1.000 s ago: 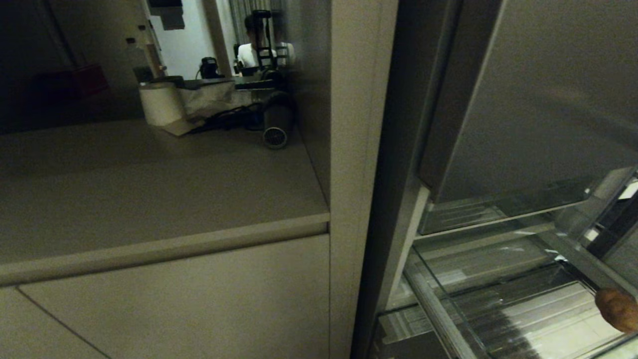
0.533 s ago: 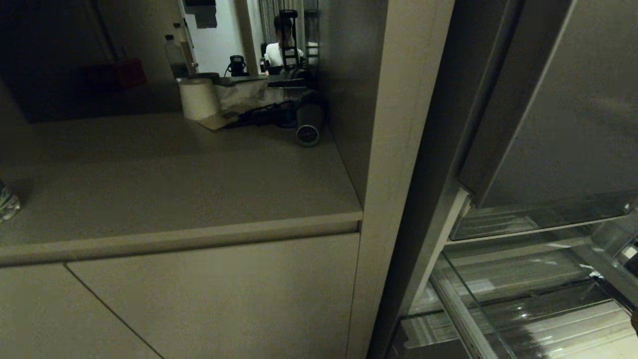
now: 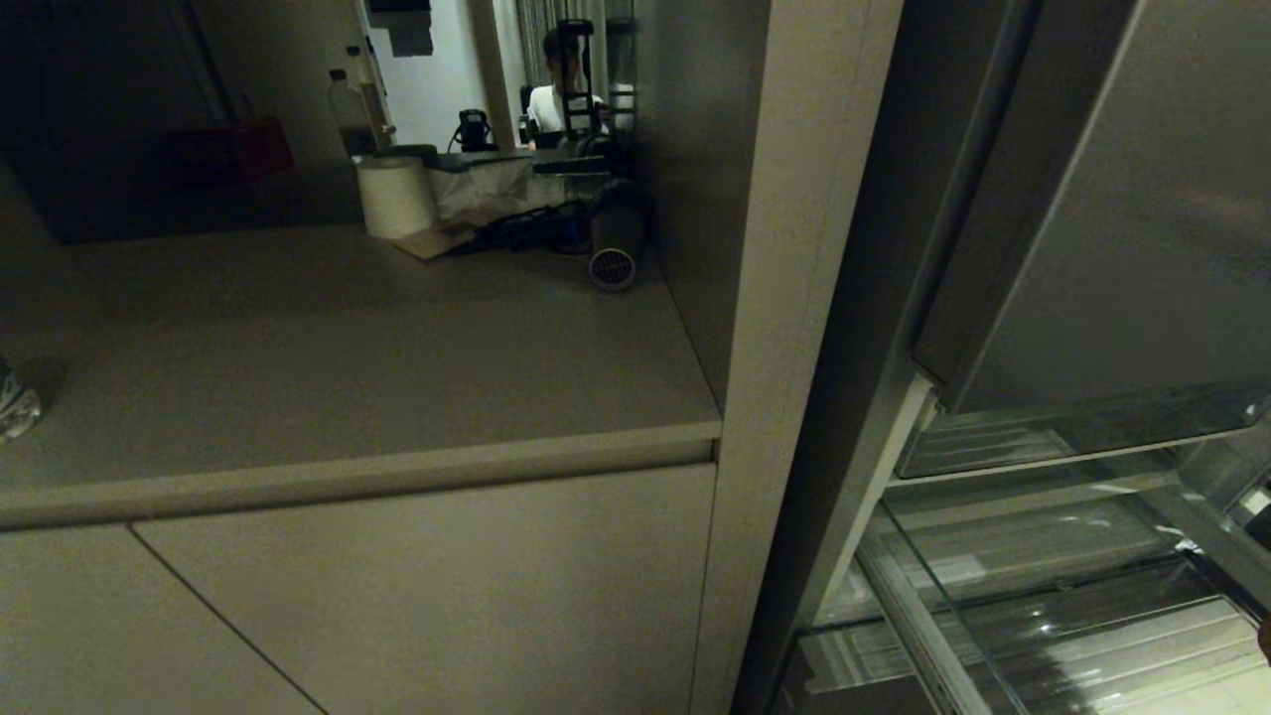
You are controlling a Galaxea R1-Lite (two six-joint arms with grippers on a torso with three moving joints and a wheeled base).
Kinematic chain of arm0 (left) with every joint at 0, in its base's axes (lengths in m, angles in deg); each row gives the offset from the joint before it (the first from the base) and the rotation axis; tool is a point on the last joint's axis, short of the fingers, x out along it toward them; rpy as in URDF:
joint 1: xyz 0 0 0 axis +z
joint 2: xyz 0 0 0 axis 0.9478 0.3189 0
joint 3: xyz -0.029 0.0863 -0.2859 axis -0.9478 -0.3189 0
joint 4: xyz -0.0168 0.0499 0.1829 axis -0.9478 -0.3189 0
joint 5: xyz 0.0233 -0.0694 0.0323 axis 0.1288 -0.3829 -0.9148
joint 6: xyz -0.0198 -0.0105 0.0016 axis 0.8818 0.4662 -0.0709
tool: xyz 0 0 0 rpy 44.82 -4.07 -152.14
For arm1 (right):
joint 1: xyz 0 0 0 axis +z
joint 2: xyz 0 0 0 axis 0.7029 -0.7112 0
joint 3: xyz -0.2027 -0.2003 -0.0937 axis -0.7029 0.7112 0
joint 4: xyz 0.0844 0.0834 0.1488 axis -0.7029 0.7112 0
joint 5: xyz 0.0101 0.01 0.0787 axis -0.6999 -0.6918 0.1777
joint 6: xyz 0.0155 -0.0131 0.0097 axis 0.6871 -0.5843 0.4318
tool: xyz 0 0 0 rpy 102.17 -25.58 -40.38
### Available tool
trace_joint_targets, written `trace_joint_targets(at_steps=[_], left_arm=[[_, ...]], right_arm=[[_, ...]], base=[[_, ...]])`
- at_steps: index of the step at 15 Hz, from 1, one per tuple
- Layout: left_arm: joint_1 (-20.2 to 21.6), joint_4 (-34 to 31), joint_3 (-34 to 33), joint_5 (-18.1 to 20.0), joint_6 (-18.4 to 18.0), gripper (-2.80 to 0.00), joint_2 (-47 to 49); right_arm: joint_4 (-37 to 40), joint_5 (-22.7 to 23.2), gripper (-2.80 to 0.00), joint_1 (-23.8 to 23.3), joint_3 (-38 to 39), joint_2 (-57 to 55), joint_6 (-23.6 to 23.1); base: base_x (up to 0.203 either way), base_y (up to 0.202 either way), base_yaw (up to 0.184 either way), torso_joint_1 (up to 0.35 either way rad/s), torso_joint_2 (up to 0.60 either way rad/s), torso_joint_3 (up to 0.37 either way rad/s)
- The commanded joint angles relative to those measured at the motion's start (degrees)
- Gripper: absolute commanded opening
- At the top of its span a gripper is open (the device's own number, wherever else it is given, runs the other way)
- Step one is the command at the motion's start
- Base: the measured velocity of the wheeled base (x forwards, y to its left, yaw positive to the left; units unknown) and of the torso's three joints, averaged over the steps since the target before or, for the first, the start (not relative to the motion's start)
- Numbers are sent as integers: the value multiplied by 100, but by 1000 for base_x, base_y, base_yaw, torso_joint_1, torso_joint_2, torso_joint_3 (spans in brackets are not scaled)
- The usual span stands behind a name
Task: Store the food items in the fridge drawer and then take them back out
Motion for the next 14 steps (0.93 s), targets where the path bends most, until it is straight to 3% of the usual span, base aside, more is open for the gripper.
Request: trace_joint_targets(at_steps=[1, 4, 7, 9, 11, 14], left_arm=[[4, 3, 0, -9, 0, -280, 9], [4, 3, 0, 0, 0, -280, 9], [4, 3, 0, -9, 0, -280, 9], [4, 3, 0, -9, 0, -280, 9], [4, 3, 0, -3, 0, -280, 9], [4, 3, 0, 0, 0, -280, 9]], right_arm=[[9, 637, -280, 8, -658, -1077, 148], [-36, 2128, -280, 9, -1287, -2684, 366], [-538, 2773, -280, 158, -1624, -4330, 376], [-1120, 2766, -280, 691, -1728, -5217, 312], [-1543, 2501, -280, 1560, -1802, -5864, 249], [-2228, 2249, -280, 2392, -1846, -6580, 183]], base=[[0, 0, 0, 0, 0, 0], [0, 0, 0, 0, 0, 0], [0, 0, 0, 0, 0, 0], [0, 0, 0, 0, 0, 0], [0, 0, 0, 0, 0, 0], [0, 0, 0, 0, 0, 0]])
